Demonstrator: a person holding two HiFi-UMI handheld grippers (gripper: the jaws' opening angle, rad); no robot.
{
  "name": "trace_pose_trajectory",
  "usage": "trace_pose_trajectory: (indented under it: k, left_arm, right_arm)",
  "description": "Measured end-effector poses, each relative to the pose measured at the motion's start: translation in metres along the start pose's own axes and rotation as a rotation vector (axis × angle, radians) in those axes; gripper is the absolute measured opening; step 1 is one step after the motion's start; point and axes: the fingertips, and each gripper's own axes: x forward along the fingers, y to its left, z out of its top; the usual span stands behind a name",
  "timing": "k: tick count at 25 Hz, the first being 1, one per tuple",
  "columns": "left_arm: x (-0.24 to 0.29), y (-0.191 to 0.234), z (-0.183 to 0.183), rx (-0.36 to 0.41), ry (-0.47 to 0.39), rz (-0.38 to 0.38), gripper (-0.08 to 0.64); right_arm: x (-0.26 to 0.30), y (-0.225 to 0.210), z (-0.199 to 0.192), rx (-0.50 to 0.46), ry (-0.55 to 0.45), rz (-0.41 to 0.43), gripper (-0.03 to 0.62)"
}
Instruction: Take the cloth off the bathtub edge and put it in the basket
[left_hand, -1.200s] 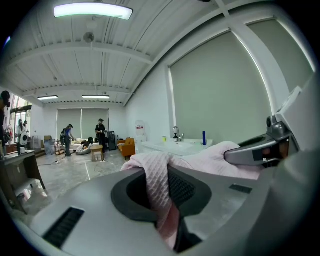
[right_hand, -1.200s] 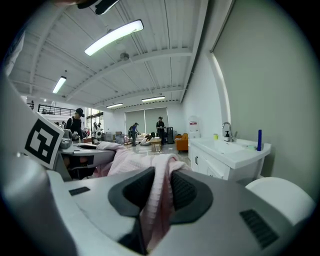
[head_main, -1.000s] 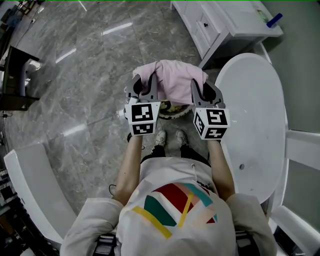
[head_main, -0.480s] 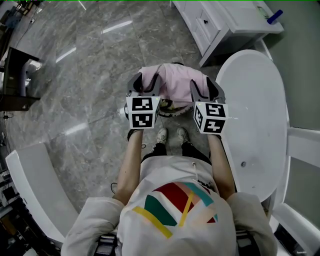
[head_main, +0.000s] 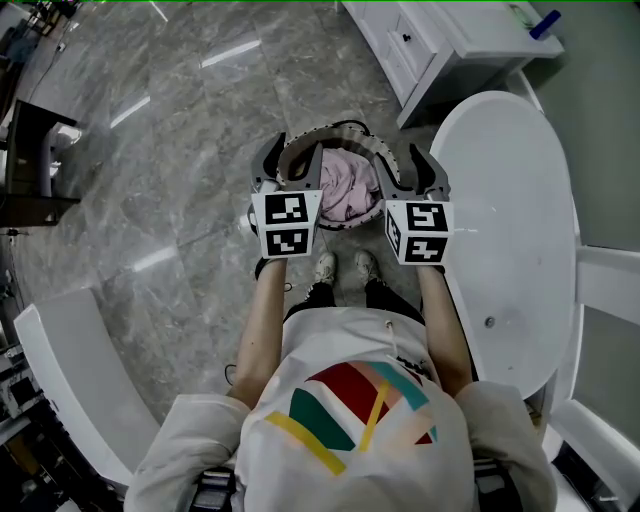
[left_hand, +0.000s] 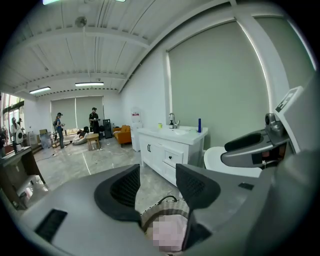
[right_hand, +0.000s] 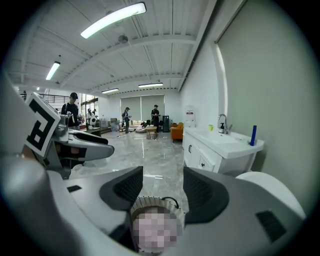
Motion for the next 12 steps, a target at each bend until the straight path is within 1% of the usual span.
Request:
trace_pose_trajectory:
  k: [12]
  left_arm:
    - [-0.0038, -0.0020, 0.0021, -0.002, -0.008, -0.002, 0.209]
  right_arm:
    - [-0.0023, 0.0014, -0.0021, -0.034, 0.007, -0.015, 0.247]
